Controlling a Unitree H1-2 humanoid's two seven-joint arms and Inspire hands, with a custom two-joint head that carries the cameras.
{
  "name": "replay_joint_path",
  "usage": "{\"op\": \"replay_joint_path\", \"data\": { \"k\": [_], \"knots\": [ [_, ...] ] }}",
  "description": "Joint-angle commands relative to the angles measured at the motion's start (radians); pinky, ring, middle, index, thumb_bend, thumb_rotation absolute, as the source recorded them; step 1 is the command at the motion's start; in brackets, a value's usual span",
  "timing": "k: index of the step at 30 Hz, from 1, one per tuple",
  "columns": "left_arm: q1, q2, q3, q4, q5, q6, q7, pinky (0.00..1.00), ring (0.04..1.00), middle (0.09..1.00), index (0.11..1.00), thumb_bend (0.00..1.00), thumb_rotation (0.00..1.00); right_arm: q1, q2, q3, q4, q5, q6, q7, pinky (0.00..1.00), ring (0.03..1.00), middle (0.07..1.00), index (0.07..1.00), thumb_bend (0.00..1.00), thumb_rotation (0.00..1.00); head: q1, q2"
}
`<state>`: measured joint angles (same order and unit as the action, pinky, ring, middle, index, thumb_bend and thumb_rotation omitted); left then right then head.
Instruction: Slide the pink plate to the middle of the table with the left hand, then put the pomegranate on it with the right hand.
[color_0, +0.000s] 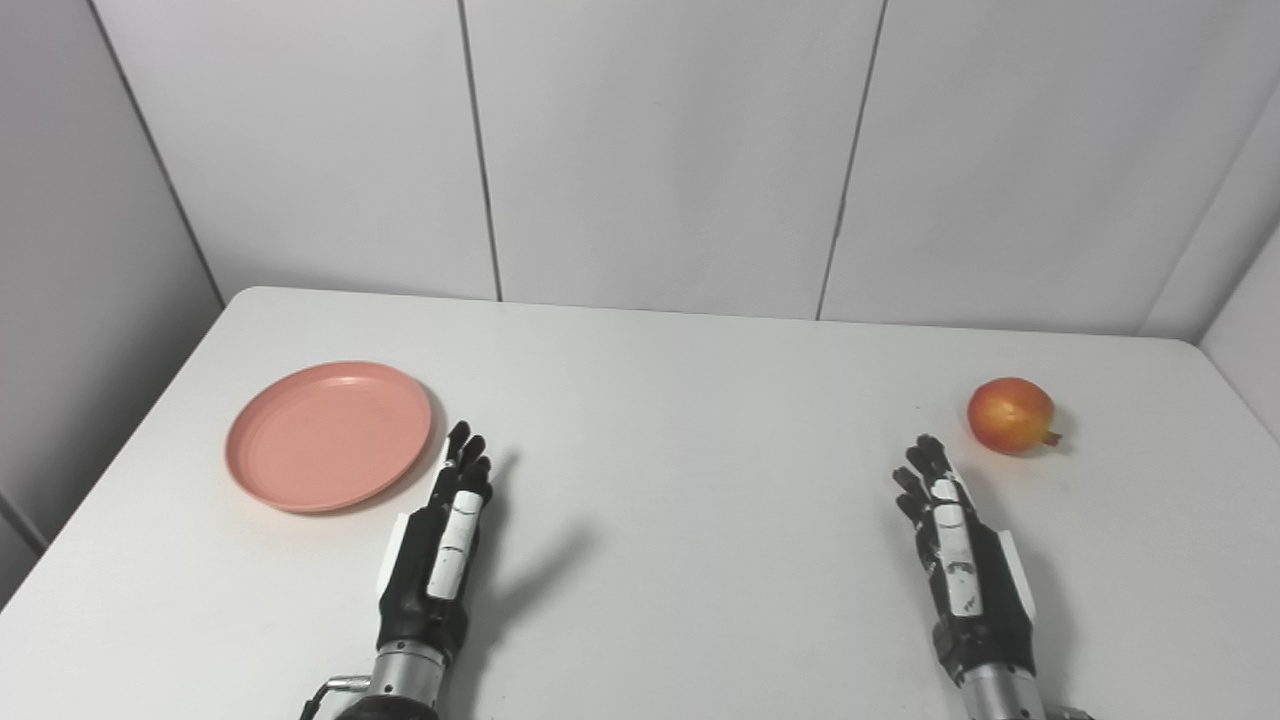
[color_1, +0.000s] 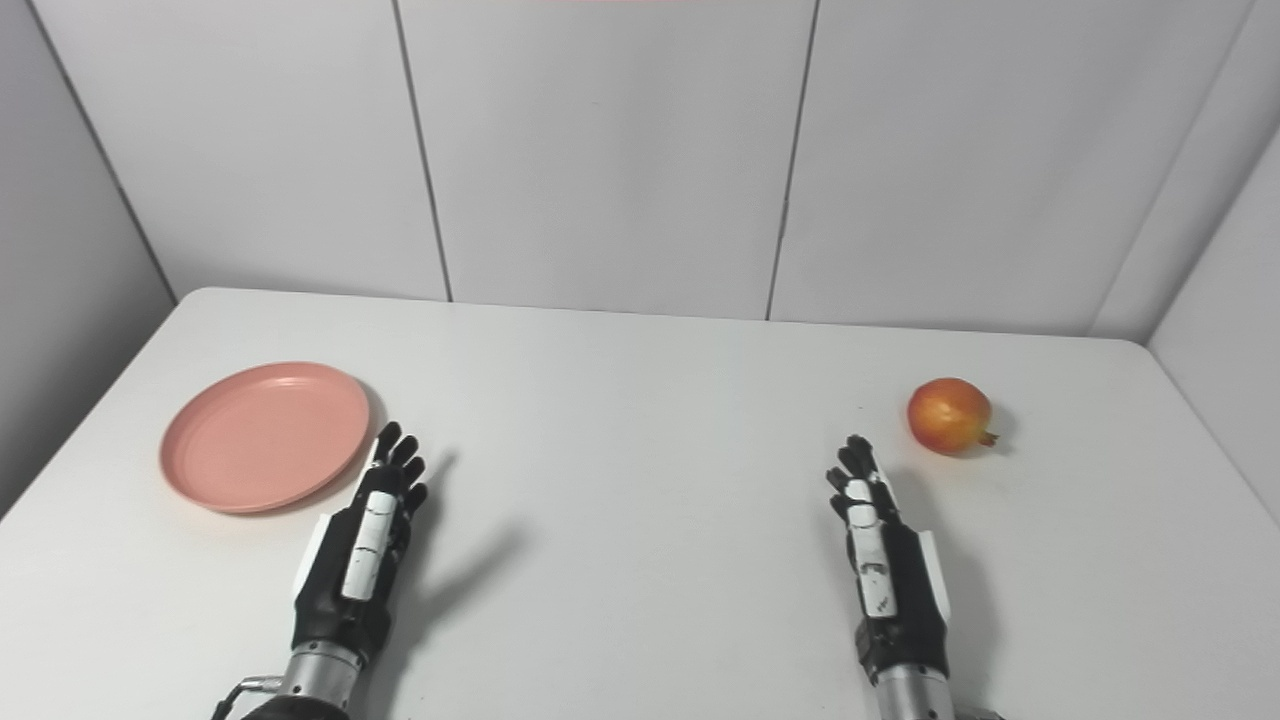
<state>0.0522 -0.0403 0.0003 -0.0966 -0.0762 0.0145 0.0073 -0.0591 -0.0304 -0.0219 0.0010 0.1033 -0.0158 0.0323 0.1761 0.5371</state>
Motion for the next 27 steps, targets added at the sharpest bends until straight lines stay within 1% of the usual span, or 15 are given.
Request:
{"op": "replay_joint_path", "data": {
  "k": [1, 3, 6, 9, 10, 13, 14, 17, 19, 21, 24, 25, 26, 27],
  "knots": [
    [0.018, -0.046, -0.018, 0.022, 0.018, -0.032, 0.016, 1.0, 1.0, 1.0, 1.0, 0.76, 0.86, 0.005, -0.023, -0.021, 0.048, 0.024, -0.066, 0.025, 0.98, 0.948, 0.959, 0.947, 0.8, 0.94, 0.009, -0.009],
    [0.016, -0.055, -0.025, 0.034, 0.025, -0.038, 0.023, 1.0, 1.0, 1.0, 1.0, 0.76, 0.87, 0.004, -0.03, -0.027, 0.066, 0.038, -0.073, 0.033, 0.98, 0.942, 0.952, 0.944, 0.8, 0.93, 0.02, -0.026],
    [0.012, -0.061, -0.034, 0.058, 0.026, -0.064, 0.025, 1.0, 1.0, 1.0, 1.0, 0.76, 0.88, 0.0, -0.037, -0.035, 0.099, 0.057, -0.092, 0.044, 0.98, 0.939, 0.947, 0.945, 0.8, 0.91, 0.032, -0.058],
    [0.009, -0.066, -0.036, 0.076, 0.023, -0.08, 0.025, 1.0, 1.0, 1.0, 1.0, 0.75, 0.88, -0.004, -0.041, -0.04, 0.123, 0.061, -0.105, 0.05, 0.98, 0.936, 0.947, 0.94, 0.81, 0.91, 0.035, -0.068],
    [0.008, -0.067, -0.036, 0.081, 0.022, -0.084, 0.024, 1.0, 1.0, 1.0, 1.0, 0.75, 0.88, -0.005, -0.041, -0.041, 0.132, 0.061, -0.109, 0.051, 0.97, 0.935, 0.947, 0.94, 0.81, 0.91, 0.039, -0.08],
    [0.007, -0.07, -0.038, 0.092, 0.023, -0.095, 0.023, 1.0, 1.0, 1.0, 1.0, 0.76, 0.88, -0.008, -0.043, -0.044, 0.148, 0.062, -0.121, 0.055, 0.97, 0.931, 0.948, 0.94, 0.82, 0.91, 0.042, -0.086],
    [0.007, -0.07, -0.039, 0.094, 0.026, -0.095, 0.025, 1.0, 1.0, 1.0, 1.0, 0.76, 0.88, -0.008, -0.044, -0.044, 0.153, 0.063, -0.125, 0.058, 0.97, 0.932, 0.948, 0.94, 0.82, 0.91, 0.044, -0.094],
    [0.01, -0.071, -0.04, 0.098, 0.027, -0.101, 0.025, 1.0, 1.0, 1.0, 1.0, 0.71, 0.88, -0.009, -0.047, -0.042, 0.163, 0.063, -0.135, 0.064, 0.97, 0.937, 0.952, 0.946, 0.81, 0.92, 0.04, -0.1],
    [0.011, -0.068, -0.041, 0.1, 0.025, -0.107, 0.021, 1.0, 1.0, 1.0, 1.0, 0.7, 0.89, -0.007, -0.044, -0.042, 0.165, 0.065, -0.135, 0.065, 0.97, 0.937, 0.95, 0.946, 0.81, 0.92, 0.031, -0.106],
    [0.013, -0.065, -0.041, 0.102, 0.018, -0.11, 0.014, 1.0, 1.0, 1.0, 1.0, 0.71, 0.89, -0.005, -0.041, -0.042, 0.166, 0.067, -0.137, 0.068, 0.96, 0.932, 0.946, 0.944, 0.82, 0.91, 0.024, -0.11],
    [0.018, -0.061, -0.037, 0.103, 0.011, -0.109, 0.012, 1.0, 1.0, 1.0, 1.0, 0.72, 0.88, -0.001, -0.039, -0.036, 0.169, 0.065, -0.147, 0.074, 0.97, 0.933, 0.949, 0.948, 0.81, 0.91, 0.013, -0.129],
    [0.019, -0.06, -0.036, 0.105, 0.011, -0.11, 0.012, 1.0, 1.0, 1.0, 1.0, 0.73, 0.88, -0.001, -0.038, -0.035, 0.169, 0.064, -0.149, 0.075, 0.96, 0.928, 0.947, 0.947, 0.81, 0.91, 0.013, -0.129],
    [0.02, -0.059, -0.034, 0.109, 0.011, -0.113, 0.012, 1.0, 1.0, 1.0, 1.0, 0.73, 0.88, 0.0, -0.037, -0.034, 0.172, 0.062, -0.153, 0.076, 0.96, 0.926, 0.947, 0.947, 0.81, 0.91, 0.012, -0.14],
    [0.02, -0.058, -0.034, 0.111, 0.011, -0.114, 0.012, 1.0, 1.0, 1.0, 1.0, 0.74, 0.89, 0.0, -0.037, -0.033, 0.174, 0.061, -0.156, 0.077, 0.96, 0.927, 0.948, 0.949, 0.8, 0.91, 0.012, -0.14]
  ]
}}
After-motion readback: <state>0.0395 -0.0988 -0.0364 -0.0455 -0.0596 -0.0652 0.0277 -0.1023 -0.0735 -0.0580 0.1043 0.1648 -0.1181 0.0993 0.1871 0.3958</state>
